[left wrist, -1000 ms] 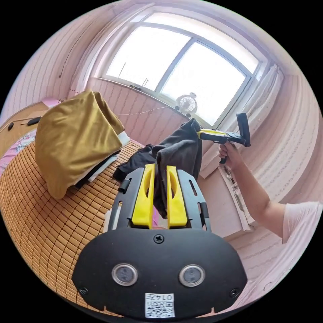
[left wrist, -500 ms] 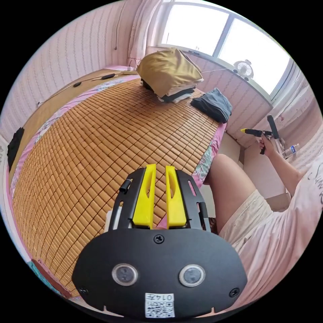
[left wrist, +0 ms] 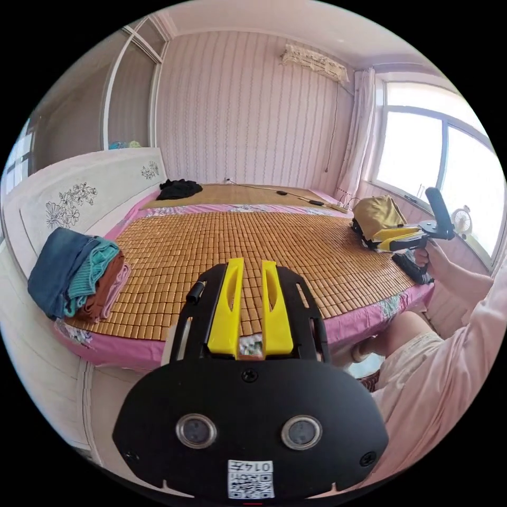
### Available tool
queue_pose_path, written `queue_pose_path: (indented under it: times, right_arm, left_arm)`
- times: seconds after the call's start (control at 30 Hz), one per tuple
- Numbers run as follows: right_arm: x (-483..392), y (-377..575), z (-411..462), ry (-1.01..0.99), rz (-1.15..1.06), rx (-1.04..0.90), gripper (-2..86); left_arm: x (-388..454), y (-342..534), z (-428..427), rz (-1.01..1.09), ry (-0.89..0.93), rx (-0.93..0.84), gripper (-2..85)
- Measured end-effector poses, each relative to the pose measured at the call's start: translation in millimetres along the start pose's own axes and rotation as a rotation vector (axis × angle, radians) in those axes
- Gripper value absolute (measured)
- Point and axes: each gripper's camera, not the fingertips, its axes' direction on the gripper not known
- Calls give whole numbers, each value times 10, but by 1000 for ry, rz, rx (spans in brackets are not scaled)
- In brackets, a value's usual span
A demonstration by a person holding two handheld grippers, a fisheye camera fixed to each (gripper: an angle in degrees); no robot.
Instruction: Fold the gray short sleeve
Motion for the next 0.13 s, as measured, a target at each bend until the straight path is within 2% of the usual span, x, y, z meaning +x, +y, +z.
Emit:
queue_pose_path:
  times: [0.07,0.13]
  right_arm:
    - [-548,-727,459,-66,-204,-38,132]
    - [-909,-1216,780,-126,-301,-57,133]
  left_arm:
    - [-638,105,-524,-111,-93,35,60]
    - [-1143,205,-893,-212,-124,63,64]
